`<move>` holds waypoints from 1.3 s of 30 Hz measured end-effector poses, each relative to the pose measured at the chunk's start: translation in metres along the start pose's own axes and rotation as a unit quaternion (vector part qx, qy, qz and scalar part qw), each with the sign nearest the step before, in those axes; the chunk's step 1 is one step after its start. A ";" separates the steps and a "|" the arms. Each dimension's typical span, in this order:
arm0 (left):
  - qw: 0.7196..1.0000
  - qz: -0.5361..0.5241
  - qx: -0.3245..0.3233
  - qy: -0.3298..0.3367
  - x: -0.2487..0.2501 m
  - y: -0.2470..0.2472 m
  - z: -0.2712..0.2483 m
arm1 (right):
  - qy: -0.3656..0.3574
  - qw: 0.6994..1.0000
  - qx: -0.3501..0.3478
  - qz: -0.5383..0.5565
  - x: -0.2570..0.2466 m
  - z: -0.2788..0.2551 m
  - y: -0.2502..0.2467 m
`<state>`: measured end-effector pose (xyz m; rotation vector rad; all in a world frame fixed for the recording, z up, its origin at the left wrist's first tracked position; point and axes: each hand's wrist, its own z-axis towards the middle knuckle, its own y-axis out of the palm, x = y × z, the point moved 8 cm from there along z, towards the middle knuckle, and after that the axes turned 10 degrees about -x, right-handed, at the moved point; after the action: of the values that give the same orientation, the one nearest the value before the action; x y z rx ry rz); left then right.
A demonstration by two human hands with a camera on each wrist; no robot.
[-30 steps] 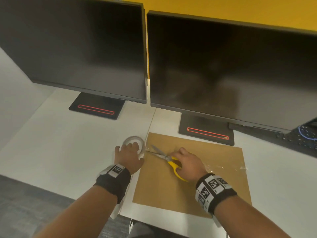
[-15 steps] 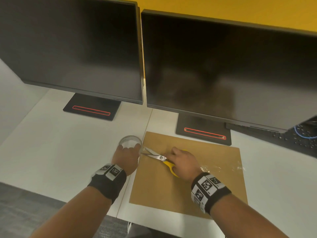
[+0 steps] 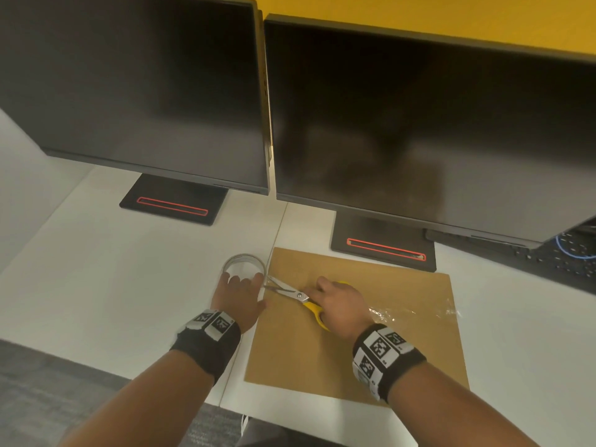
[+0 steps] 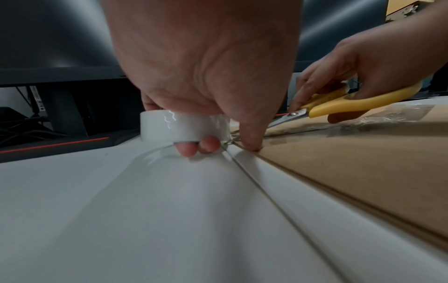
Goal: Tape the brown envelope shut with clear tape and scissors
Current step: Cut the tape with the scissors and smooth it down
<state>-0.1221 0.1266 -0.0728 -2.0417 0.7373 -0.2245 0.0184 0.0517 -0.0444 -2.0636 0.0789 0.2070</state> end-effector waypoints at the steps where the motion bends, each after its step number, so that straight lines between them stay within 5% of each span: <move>1: 1.000 0.003 0.000 -0.001 0.000 0.000 0.000 | -0.001 1.000 -0.002 -0.008 -0.001 -0.001 -0.001; 39: 1.000 0.018 0.008 0.006 -0.003 -0.010 0.003 | 0.017 0.998 -0.056 -0.004 0.002 0.005 0.008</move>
<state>-0.1191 0.1341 -0.0659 -2.0111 0.7774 -0.2214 0.0185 0.0525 -0.0536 -2.1786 0.0821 0.1758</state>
